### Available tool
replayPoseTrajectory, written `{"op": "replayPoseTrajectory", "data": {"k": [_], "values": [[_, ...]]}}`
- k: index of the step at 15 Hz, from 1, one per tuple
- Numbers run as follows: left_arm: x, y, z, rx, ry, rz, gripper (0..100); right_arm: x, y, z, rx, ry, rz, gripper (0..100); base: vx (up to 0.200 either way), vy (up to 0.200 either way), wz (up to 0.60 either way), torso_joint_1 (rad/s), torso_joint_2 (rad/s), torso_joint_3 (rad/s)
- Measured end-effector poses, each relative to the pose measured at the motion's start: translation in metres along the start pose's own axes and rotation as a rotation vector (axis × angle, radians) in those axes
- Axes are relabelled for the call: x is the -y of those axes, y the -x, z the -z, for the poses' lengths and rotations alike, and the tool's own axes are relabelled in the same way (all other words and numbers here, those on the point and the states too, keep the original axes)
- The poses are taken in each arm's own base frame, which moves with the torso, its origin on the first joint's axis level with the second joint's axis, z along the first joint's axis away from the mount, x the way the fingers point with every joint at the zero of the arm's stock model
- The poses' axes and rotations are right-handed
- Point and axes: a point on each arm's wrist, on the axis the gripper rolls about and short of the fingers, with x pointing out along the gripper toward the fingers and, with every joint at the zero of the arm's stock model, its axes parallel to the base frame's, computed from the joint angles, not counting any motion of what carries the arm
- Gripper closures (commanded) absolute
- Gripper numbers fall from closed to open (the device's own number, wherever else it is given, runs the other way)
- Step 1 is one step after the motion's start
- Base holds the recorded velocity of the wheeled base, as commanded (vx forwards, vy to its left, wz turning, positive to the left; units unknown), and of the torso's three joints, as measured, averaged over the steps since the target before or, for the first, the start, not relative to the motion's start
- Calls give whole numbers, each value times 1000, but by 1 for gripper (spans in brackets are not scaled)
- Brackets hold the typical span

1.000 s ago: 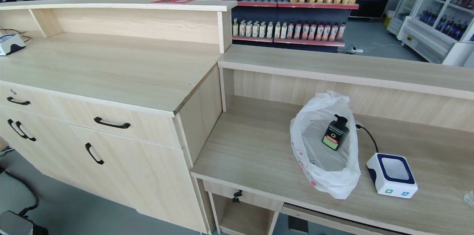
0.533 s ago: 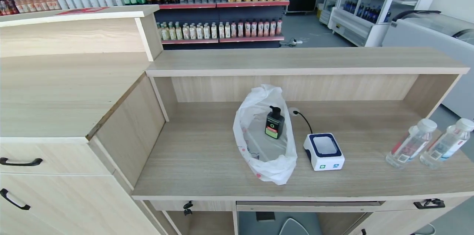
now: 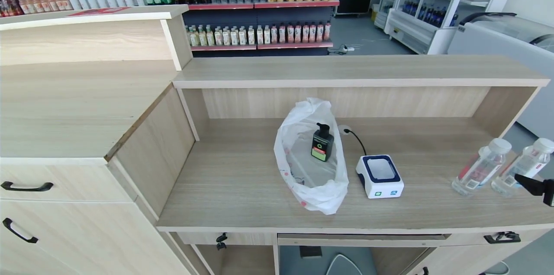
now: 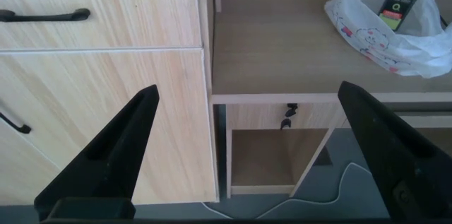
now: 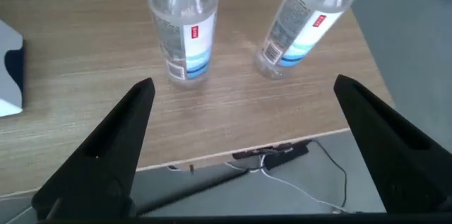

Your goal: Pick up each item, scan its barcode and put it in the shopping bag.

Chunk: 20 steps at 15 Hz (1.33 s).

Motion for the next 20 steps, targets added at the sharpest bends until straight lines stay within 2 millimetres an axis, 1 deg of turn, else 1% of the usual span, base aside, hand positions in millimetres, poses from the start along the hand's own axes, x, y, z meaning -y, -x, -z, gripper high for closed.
{"op": "replayPoseTrajectory", "data": {"k": [3,5,7,9,12,16,20], "values": [[0,0,0,0,0,0,0,-2,-43,-4,51,34,-102,0,0,0,0,0,0,0],[0,0,0,0,0,0,0,-7,-62,-1,51,60,-137,0,0,0,0,0,0,0],[0,0,0,0,0,0,0,-11,-72,8,33,104,-159,0,0,0,0,0,0,0],[0,0,0,0,0,0,0,-12,-78,16,17,113,-170,0,0,0,0,0,0,0],[0,0,0,0,0,0,0,-15,-87,23,25,121,-179,0,0,0,0,0,0,0],[0,0,0,0,0,0,0,-19,-103,28,41,132,-195,0,0,0,0,0,0,0],[0,0,0,0,0,0,0,-30,-121,29,63,146,-230,0,0,0,0,0,0,0]]}}
